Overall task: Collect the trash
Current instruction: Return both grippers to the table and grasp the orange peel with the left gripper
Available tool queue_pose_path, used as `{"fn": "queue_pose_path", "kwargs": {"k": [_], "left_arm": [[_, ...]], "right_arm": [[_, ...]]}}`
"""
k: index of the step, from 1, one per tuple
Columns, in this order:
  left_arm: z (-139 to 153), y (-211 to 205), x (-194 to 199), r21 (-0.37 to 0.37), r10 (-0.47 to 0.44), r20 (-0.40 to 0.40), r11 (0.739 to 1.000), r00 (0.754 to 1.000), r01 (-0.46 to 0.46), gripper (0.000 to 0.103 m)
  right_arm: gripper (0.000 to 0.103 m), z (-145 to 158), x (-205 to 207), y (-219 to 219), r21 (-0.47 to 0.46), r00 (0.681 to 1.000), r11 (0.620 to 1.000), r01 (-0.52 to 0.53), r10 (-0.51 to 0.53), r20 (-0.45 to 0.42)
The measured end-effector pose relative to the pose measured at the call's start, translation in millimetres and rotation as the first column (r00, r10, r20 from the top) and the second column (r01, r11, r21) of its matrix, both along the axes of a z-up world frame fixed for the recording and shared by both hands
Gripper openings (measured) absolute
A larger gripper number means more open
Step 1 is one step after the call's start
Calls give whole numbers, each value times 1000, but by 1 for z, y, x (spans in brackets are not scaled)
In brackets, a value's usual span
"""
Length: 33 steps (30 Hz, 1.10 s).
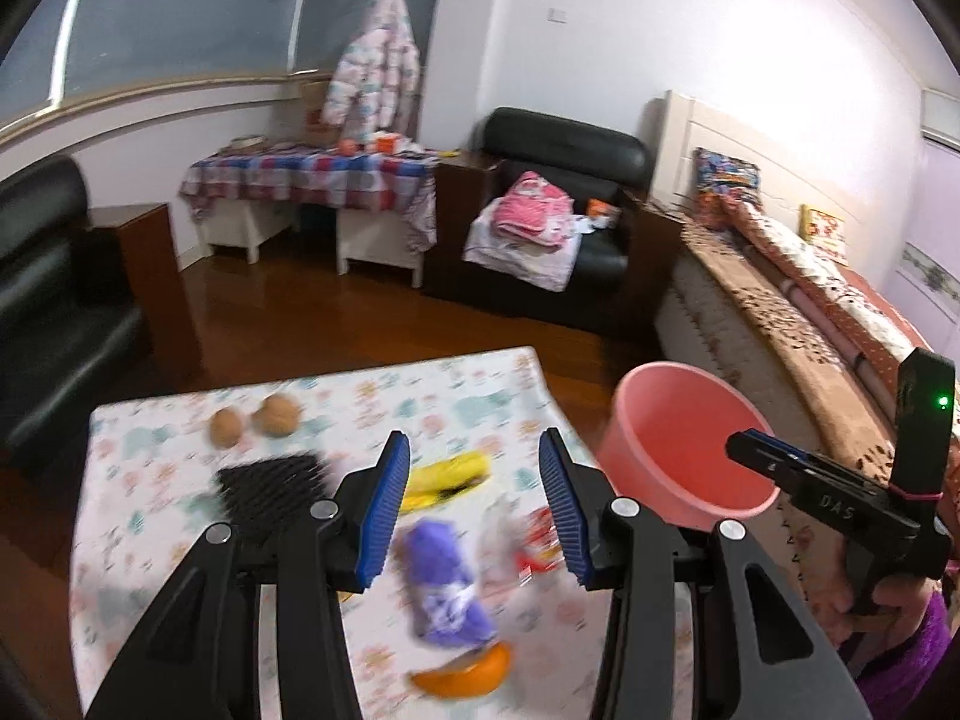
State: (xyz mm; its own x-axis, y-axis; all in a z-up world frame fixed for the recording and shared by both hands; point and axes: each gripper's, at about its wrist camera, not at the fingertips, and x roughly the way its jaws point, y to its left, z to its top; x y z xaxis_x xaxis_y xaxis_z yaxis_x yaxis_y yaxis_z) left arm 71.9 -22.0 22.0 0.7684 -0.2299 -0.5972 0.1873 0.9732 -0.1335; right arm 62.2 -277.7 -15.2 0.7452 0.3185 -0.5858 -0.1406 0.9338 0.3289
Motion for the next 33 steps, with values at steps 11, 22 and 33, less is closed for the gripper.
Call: {"fn": "queue_pose_path", "kwargs": {"k": [11,22,33], "left_arm": [[-59,27,-39,12,-64,-154,998,986,67,44],[-104,-14,-35,59,-310,-257,940,915,335,49],[-132,-17,-26,171,-335,-273,906,902,388,34]], "right_arm": [[29,-24,-7,42,-27,992,996,-90,88,-87],[29,-43,-6,60,1,971,987,-163,161,-177],[29,-54,-4,95,7,938,967,-255,249,-241]]}}
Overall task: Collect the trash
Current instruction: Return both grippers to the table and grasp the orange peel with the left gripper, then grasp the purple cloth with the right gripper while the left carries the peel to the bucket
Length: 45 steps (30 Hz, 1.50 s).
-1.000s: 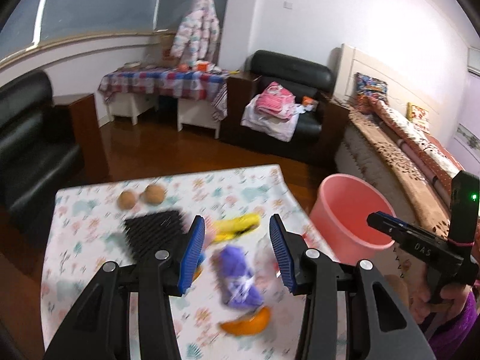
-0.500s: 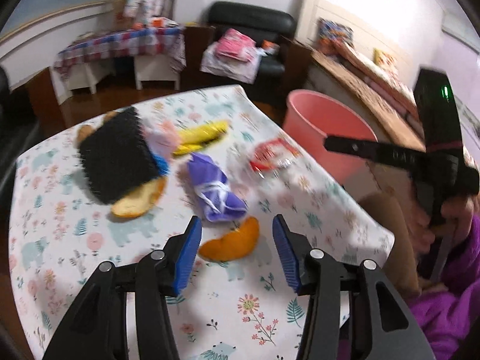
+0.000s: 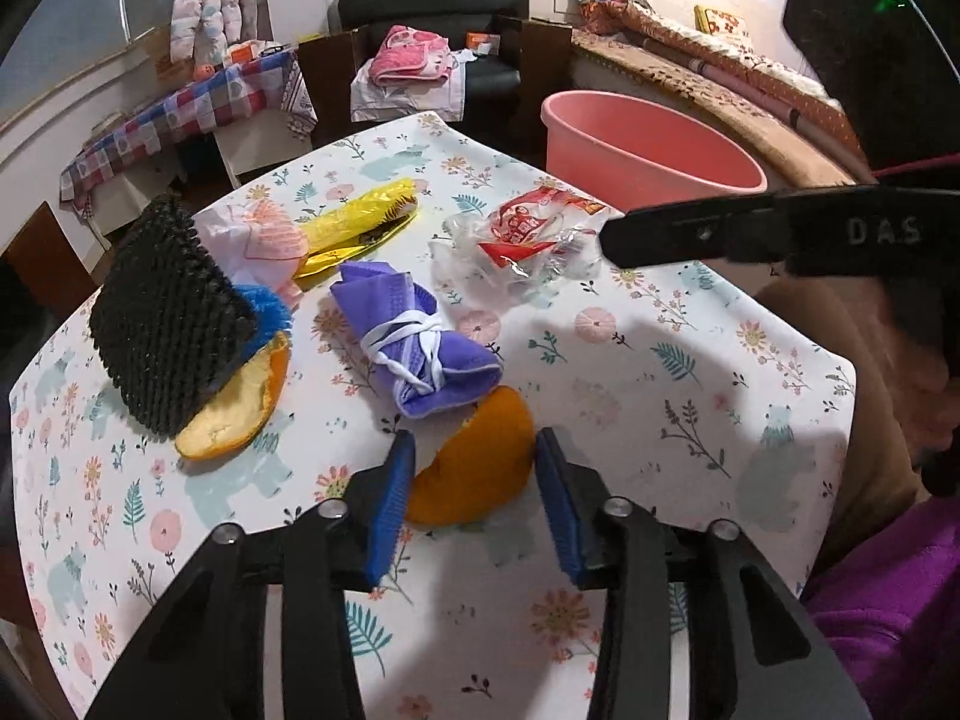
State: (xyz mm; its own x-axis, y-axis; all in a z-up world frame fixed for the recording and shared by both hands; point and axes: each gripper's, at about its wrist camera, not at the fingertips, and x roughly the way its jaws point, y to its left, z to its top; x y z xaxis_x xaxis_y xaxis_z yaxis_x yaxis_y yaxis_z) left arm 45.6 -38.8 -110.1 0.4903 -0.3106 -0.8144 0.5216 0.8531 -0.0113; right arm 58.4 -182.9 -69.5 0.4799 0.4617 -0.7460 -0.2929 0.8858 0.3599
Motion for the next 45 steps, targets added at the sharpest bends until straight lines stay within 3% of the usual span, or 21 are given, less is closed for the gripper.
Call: {"fn": "queue_pose_path", "kwargs": {"k": [3,6,8,10,18,29,32,36,37,45], "left_arm": [[1,7,-6,-5,1,5,1000,1000,-1,23],[5,18,-10,-45,2,-15,999,1000,-3,18],[8,23,-17,-67,-5,-20,998,1000,4,17],[9,27,-24,-75,-6,-21,997,1000,5,17],[16,57,-34,-138,96,-32,985,995,-99,17],[21,82,-35,-190,189,-41,963,981,-193,17],[23,80,-37,-197,201,-41,959,979,-205,17],[25,79,-38,-197,210,-34,957,977,-212,17],[26,79,-38,-196,212,-33,957,977,-214,17],[33,75,-38,-191,228,-21,955,973,-228,17]], "right_arm": [[29,-5,3,10,16,999,1000,-24,24,-31],[29,-9,6,24,22,996,998,-62,63,-61],[33,-11,7,35,18,993,996,-88,89,-73],[44,-14,10,44,21,991,994,-104,106,-84],[44,-33,24,69,-33,987,995,-98,93,-129],[44,-36,23,79,-44,993,994,-96,92,-80],[32,-36,22,81,-66,992,992,-111,107,-66],[25,-34,19,81,-82,991,989,-123,119,-53],[18,-33,18,80,-84,991,989,-125,121,-47],[17,-18,7,65,-25,991,991,-131,131,-15]]}}
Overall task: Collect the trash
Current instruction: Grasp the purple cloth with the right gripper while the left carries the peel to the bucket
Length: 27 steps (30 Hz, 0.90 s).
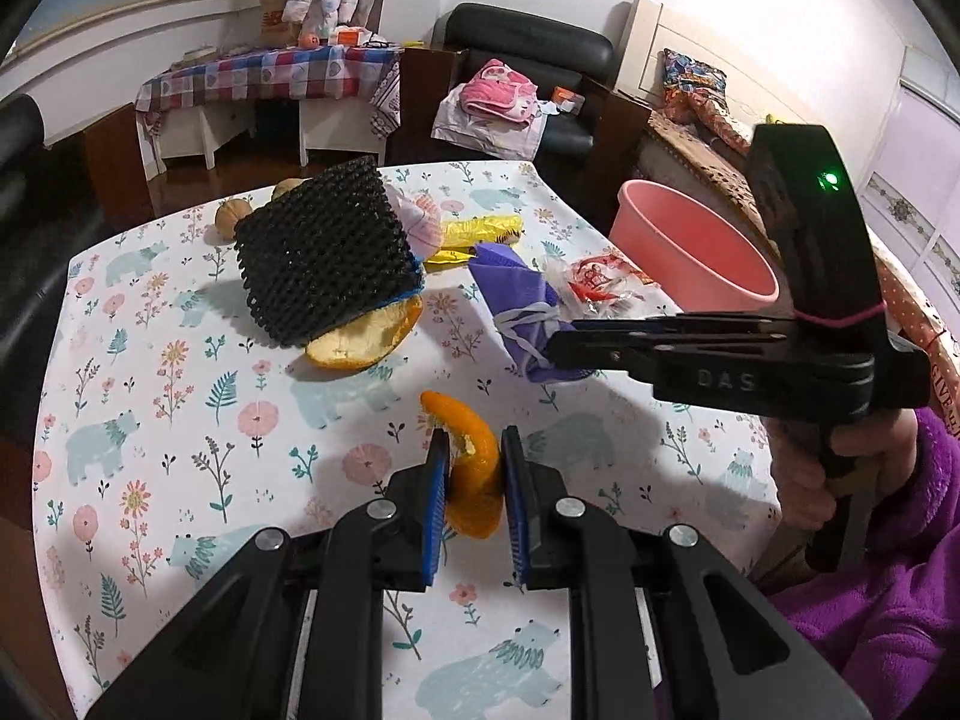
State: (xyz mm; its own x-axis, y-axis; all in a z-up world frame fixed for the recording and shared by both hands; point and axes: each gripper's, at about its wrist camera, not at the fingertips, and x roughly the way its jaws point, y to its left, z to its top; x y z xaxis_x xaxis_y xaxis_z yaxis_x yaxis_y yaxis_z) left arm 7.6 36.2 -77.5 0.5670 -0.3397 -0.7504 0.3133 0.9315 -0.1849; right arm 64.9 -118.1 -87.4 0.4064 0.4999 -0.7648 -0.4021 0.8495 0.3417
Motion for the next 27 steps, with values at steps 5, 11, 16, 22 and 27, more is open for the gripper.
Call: {"fn": "queue_pose_path", "kwargs": {"k": [5,11,16,22,27], "left_arm": [[5,-5,2,-3,6,4,1000,1000,-6,17],[14,-14,8,-7,10,24,1000,1000,-10,17],[23,-23,16,-18,10,51,1000,999,-9,17],[32,-41,31,-38,8,71,999,997,-6,17],[42,-61,43,-45,-16,93,999,996,21,17]], "right_arm": [[17,10,-5,-10,35,1000,999,13,-14,21],[17,26,-7,-28,68,997,996,55,-59,54],[16,39,-10,-43,67,991,994,84,-90,97],[17,46,-10,-66,86,984,988,131,-140,114],[17,50,-10,-92,98,971,977,189,-201,130]]}}
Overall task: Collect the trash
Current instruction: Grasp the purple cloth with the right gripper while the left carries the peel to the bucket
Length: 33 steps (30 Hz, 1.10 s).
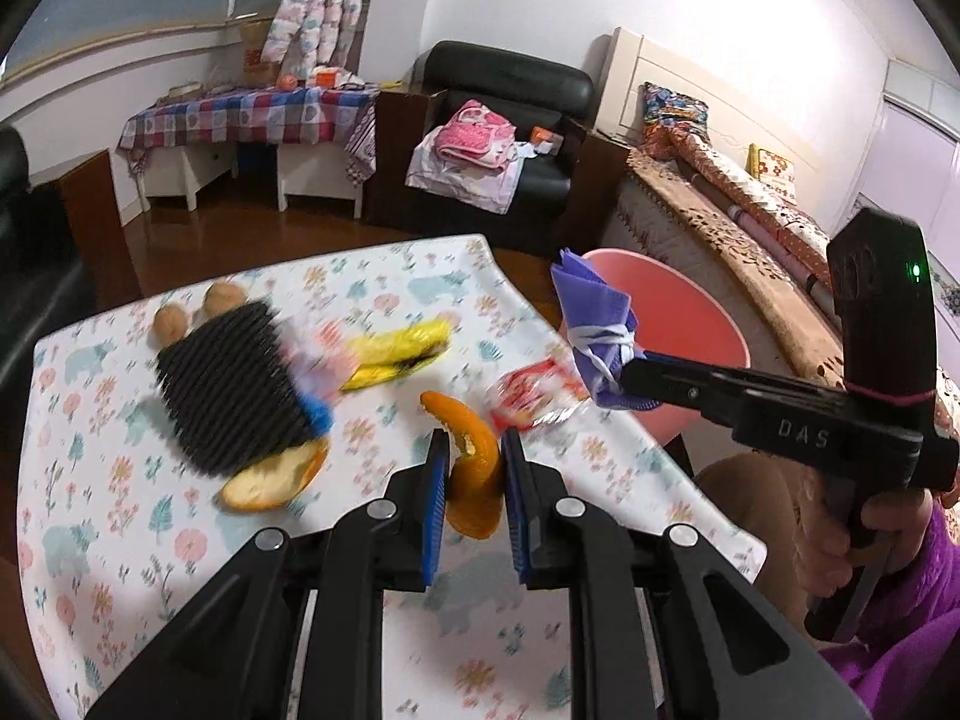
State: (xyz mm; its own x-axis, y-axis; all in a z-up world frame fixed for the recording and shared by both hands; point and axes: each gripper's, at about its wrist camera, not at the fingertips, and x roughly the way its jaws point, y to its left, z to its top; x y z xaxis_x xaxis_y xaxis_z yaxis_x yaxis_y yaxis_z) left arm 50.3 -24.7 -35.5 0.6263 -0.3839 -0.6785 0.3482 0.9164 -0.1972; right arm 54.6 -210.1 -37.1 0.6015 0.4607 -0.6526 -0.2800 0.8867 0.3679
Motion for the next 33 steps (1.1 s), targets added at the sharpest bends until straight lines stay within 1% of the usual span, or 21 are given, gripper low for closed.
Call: {"fn": "queue_pose_path", "kwargs": {"k": [9,15,21,26,29,33], "left_arm": [[22,-52,31,-30,-69,46,997,997,70,17],[32,-95,52,-60,-110,63,992,992,114,17],[37,-135,68,-68,-155,79,985,985,161,17],[33,-162,84,-76,-179,61,980,982,184,17],[27,-173,92,-84,-190,42,978,981,193,17],[16,-189,98,-78,-200,20,977,980,201,17]], "right_arm": [[17,7,3,-56,-2,990,990,140,-140,36],[17,7,7,-95,-9,971,972,234,-234,43],[17,2,10,-124,-26,951,952,306,-305,40],[17,-7,14,-145,-25,937,936,350,-350,21],[17,-13,15,-151,-26,932,931,363,-363,13],[17,-20,16,-160,-30,928,928,373,-373,-2]]}}
